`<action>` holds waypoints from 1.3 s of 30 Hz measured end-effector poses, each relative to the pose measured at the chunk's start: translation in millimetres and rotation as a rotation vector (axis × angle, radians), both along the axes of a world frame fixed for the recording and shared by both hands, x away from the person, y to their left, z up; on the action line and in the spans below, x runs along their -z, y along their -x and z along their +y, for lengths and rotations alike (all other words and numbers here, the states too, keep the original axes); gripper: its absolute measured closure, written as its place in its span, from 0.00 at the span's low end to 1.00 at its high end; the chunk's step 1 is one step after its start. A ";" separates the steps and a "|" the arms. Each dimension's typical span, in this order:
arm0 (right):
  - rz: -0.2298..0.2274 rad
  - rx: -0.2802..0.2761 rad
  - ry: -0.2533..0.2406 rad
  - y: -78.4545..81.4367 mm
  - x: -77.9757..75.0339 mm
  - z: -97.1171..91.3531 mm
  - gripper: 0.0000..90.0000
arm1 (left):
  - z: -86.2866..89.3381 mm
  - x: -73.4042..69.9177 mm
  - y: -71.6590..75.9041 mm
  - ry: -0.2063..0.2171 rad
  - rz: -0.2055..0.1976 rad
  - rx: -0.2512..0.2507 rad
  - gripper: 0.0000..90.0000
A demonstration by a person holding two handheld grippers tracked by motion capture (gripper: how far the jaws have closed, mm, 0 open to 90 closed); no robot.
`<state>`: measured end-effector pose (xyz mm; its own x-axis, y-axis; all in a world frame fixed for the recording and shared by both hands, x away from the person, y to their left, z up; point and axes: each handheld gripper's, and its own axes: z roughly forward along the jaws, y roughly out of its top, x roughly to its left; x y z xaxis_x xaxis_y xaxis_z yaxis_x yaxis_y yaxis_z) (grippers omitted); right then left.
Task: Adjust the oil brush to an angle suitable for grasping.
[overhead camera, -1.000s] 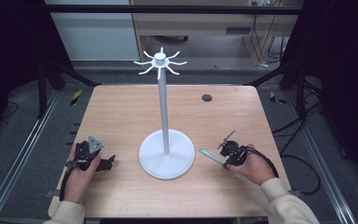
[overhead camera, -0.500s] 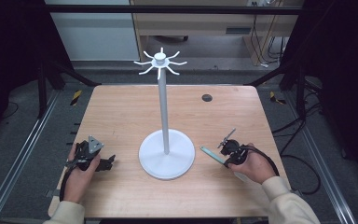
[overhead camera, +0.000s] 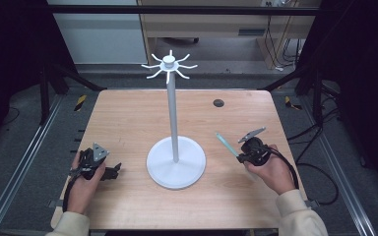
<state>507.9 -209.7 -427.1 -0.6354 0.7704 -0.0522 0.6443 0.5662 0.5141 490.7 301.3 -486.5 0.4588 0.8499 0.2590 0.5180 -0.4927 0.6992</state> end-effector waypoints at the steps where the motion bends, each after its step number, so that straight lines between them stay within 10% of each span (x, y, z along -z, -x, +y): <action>1: -0.016 0.017 -0.016 -0.6 0.2 0.3 0.92 | 0.2 0.1 0.0 -0.001 0.000 -0.001 0.03; 20: -0.260 0.155 -0.227 8.2 -2.3 -4.2 0.92 | -1.3 -0.8 0.5 0.007 -0.009 0.003 0.03; 39: -0.336 0.148 -0.287 17.0 -12.4 1.8 0.92 | -1.7 -0.9 0.3 0.007 -0.008 0.009 0.03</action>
<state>490.9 -207.9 -414.7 -0.5017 0.8650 -0.0078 0.4782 0.2848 0.8308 490.4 299.6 -485.5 0.4640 0.8477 0.2571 0.5078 -0.4924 0.7069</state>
